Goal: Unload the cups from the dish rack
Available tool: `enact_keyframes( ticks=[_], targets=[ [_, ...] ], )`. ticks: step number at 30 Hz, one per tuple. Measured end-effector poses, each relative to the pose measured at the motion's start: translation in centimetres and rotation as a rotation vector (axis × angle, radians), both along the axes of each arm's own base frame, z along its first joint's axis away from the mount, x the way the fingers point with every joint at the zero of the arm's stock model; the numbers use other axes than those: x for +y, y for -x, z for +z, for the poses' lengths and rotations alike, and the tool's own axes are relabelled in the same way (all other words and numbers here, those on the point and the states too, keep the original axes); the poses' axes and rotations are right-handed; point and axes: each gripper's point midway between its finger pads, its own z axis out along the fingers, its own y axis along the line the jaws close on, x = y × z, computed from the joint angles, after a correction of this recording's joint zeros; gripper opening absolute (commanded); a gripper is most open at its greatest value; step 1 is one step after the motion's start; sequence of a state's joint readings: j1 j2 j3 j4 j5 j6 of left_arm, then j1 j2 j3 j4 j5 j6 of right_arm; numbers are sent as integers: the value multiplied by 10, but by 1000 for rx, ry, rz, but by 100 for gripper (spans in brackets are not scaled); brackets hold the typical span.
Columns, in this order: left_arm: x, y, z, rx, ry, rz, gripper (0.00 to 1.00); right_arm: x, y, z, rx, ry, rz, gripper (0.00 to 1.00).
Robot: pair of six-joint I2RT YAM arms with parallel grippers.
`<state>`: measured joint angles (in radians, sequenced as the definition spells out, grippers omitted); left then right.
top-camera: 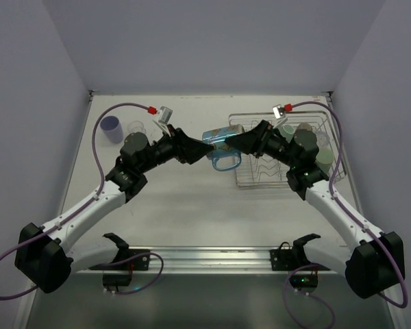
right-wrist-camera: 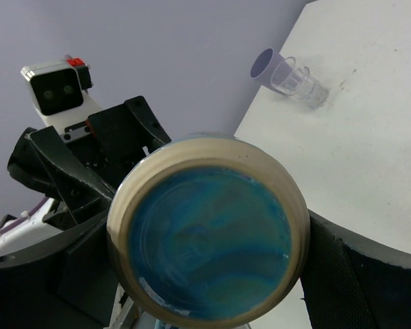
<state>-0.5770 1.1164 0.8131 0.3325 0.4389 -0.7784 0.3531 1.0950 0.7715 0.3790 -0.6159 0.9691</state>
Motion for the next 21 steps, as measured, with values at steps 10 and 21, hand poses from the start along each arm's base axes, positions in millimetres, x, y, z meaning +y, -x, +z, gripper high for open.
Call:
enact_keyframes(
  ticks=[10, 21],
  targets=[
    [-7, 1, 1, 4, 45, -39, 39, 14, -2, -8, 38, -62, 78, 41],
    [3, 2, 9, -11, 94, -1, 0, 30, -6, -6, 52, -158, 139, 50]
  ],
)
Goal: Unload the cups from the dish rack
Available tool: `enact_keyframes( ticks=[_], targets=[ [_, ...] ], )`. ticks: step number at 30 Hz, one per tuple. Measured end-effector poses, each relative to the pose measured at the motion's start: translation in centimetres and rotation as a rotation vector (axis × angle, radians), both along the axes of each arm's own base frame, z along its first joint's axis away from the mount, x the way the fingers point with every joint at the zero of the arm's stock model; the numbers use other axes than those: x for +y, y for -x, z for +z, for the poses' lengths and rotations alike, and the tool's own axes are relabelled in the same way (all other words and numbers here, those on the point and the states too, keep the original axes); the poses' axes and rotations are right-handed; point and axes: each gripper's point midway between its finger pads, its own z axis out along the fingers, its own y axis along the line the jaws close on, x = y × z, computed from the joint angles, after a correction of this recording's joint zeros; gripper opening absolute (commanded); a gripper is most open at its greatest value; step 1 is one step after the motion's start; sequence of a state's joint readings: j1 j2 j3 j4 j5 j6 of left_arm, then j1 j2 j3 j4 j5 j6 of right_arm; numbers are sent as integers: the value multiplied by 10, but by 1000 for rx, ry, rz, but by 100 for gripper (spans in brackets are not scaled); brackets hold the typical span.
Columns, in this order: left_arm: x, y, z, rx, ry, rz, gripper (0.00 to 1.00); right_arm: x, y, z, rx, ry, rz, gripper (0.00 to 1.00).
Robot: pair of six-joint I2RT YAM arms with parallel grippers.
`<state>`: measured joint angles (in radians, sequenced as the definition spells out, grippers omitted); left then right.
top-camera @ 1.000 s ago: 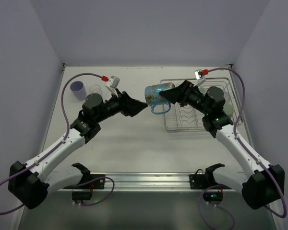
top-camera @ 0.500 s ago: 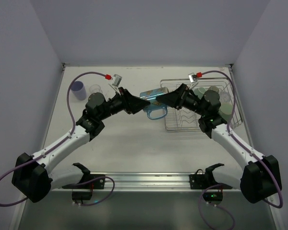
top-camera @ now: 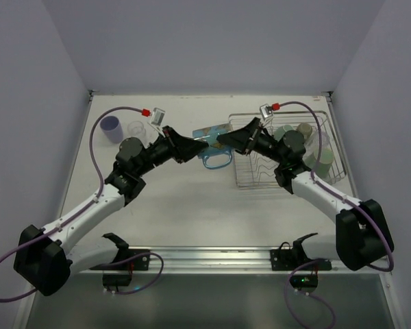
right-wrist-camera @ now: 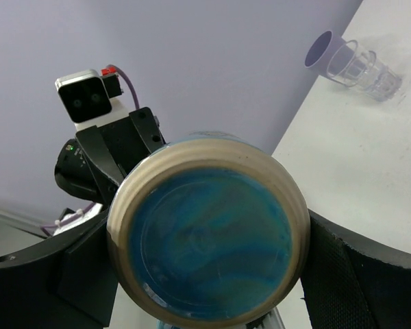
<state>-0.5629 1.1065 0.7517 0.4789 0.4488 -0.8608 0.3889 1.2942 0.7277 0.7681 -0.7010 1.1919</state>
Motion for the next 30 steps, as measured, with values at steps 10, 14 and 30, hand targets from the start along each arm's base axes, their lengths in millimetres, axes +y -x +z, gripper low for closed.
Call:
enact_keyframes(
  ticks=[10, 14, 30],
  targets=[
    [17, 9, 12, -32, -5, 60, 0, 20, 6, 0, 47, -102, 97, 99],
    [20, 14, 17, -49, -4, 65, 0, 24, 9, 1, 61, -125, 127, 99],
    [24, 37, 46, -105, 84, 12, 0, 32, 25, 21, 38, -215, 240, 99]
  ],
)
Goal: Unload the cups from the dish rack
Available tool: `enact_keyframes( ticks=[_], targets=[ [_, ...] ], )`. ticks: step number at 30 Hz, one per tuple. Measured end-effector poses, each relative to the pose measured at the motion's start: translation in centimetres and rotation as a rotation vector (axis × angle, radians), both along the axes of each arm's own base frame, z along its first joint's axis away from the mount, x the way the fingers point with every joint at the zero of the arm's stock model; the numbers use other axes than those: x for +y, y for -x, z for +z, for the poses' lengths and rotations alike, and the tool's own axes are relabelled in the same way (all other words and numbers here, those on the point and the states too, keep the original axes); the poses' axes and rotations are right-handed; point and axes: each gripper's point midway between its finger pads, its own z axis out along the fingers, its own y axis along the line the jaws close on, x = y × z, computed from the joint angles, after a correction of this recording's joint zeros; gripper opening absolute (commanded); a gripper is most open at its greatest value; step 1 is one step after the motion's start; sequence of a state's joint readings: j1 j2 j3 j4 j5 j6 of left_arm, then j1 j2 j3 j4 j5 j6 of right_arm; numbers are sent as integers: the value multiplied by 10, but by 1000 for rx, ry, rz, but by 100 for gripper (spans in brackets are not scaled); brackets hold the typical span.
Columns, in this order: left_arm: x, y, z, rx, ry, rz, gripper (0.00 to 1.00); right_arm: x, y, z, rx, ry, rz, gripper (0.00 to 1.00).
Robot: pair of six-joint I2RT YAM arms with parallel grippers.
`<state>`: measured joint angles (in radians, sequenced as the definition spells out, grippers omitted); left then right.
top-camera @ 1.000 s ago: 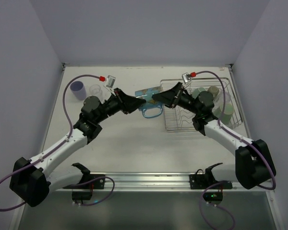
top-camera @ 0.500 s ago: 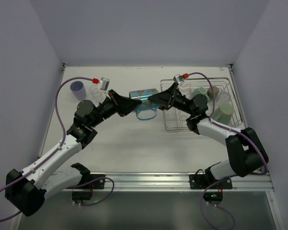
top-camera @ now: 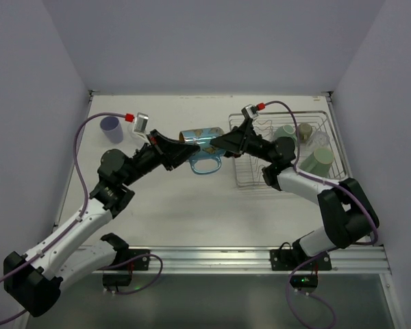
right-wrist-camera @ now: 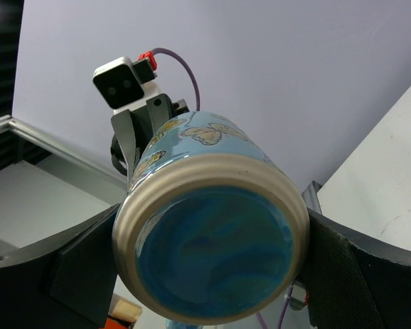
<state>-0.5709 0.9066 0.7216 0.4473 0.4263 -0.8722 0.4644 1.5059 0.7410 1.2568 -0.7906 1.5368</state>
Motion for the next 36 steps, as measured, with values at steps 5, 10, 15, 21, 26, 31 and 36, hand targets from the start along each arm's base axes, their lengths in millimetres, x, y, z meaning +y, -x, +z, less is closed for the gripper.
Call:
enact_keyframes(
  ticks=[5, 10, 15, 21, 26, 31, 36],
  targets=[
    [4, 8, 6, -9, 10, -8, 0, 2, 8, 5, -32, 3, 29, 99],
    [6, 15, 8, -17, 15, -16, 0, 4, 15, 9, -60, 11, 77, 99],
    [13, 27, 13, -33, 17, -16, 0, 3, 19, 13, -80, 7, 105, 99],
    [20, 36, 15, -46, 15, -11, 0, 2, 17, 16, -99, 4, 107, 99],
    [24, 36, 7, -49, -38, 15, 0, -1, 3, 10, -79, 10, 77, 99],
    [30, 24, -4, -25, -112, 84, 0, -3, -8, 3, -49, 15, 49, 99],
    [35, 10, -19, 1, -177, 153, 0, -4, -12, 0, -44, 24, 36, 99]
  ],
)
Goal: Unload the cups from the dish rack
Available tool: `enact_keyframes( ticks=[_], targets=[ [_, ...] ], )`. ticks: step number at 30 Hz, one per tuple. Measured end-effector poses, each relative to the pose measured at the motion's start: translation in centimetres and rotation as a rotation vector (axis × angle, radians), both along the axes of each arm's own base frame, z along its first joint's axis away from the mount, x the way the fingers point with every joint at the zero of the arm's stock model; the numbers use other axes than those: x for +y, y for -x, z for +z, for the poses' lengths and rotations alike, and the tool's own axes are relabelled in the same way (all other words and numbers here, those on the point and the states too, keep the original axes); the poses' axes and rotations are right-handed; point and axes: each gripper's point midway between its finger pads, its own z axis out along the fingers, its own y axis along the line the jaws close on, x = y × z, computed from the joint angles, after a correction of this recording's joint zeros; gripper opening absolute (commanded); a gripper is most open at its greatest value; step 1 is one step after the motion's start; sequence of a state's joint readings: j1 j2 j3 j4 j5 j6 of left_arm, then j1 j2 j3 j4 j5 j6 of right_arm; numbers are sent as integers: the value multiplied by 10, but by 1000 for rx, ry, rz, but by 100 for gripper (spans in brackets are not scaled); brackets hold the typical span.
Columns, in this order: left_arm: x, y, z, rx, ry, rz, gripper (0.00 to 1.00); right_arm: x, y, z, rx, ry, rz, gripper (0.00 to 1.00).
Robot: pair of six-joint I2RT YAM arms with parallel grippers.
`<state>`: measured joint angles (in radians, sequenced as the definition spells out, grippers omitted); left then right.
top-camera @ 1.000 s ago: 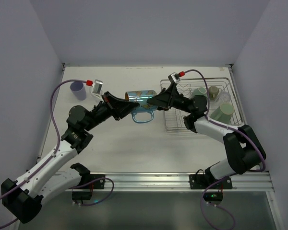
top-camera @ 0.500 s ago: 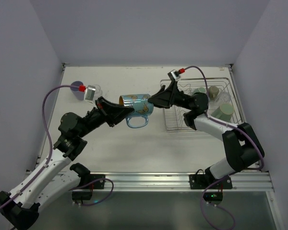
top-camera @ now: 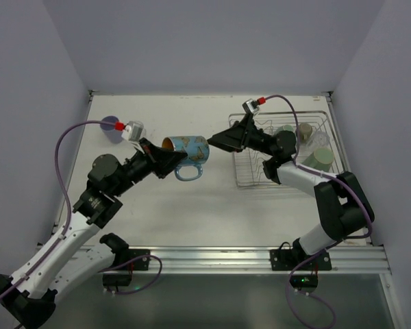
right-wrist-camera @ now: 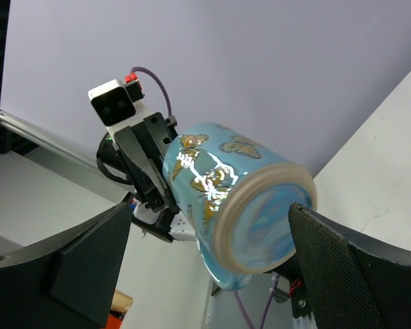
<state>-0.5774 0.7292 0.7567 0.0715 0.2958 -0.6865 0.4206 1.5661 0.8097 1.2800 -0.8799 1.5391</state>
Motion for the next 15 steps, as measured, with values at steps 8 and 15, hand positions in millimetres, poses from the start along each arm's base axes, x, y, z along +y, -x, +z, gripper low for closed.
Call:
enact_keyframes(
  ticks=[8, 15],
  targets=[
    [12, -28, -35, 86, -155, 135, 0, -4, -20, -18, 18, 63, -79, 99],
    [28, -63, -54, 160, -325, 295, 0, -17, -32, -36, 3, 197, -222, 99]
  ],
)
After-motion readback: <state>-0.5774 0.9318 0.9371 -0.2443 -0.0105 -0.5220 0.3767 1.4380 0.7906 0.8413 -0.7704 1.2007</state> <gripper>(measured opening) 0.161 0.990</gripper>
